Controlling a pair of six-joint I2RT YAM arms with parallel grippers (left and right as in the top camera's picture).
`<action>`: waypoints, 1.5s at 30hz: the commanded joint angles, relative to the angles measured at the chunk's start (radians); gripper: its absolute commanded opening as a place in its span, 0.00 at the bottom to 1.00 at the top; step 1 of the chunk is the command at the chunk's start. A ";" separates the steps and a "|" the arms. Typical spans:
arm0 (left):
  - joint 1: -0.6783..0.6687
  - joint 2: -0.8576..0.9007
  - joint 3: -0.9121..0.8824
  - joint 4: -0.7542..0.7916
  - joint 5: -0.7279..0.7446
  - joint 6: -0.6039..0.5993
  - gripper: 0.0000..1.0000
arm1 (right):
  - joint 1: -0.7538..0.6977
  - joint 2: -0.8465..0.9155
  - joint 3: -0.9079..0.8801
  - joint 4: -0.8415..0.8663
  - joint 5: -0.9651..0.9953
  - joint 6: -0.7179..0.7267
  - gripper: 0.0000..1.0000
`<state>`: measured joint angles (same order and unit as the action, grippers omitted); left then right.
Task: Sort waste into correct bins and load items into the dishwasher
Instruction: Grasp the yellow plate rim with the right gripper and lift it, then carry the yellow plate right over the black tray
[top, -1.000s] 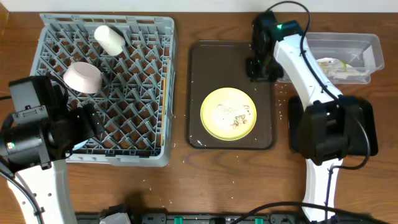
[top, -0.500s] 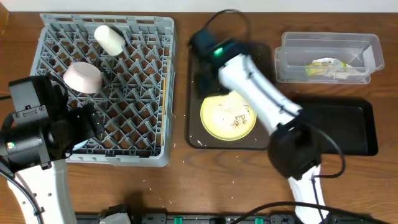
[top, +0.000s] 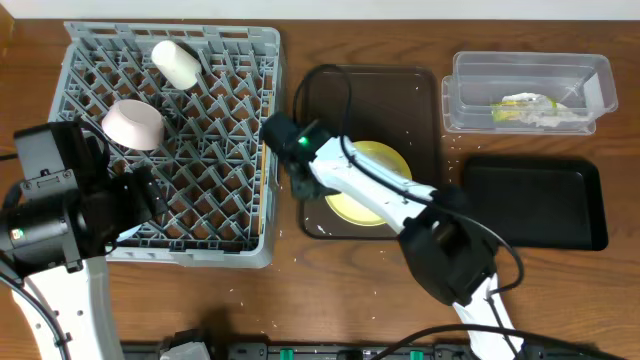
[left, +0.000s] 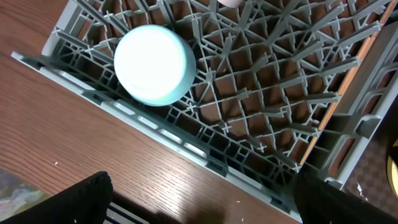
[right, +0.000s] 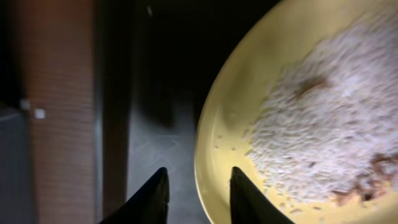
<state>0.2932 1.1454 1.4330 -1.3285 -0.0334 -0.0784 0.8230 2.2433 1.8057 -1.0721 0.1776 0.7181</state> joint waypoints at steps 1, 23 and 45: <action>-0.001 -0.002 0.016 -0.003 -0.012 -0.009 0.94 | 0.014 0.053 -0.018 0.001 0.035 0.026 0.25; -0.001 -0.002 0.016 -0.003 -0.012 -0.009 0.94 | 0.016 0.098 0.041 -0.222 0.255 -0.002 0.01; -0.001 -0.002 0.016 -0.003 -0.012 -0.009 0.94 | -0.080 0.098 0.343 -0.495 0.382 0.106 0.01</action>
<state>0.2932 1.1454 1.4330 -1.3285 -0.0334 -0.0788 0.7990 2.3356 2.0842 -1.5524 0.5125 0.7719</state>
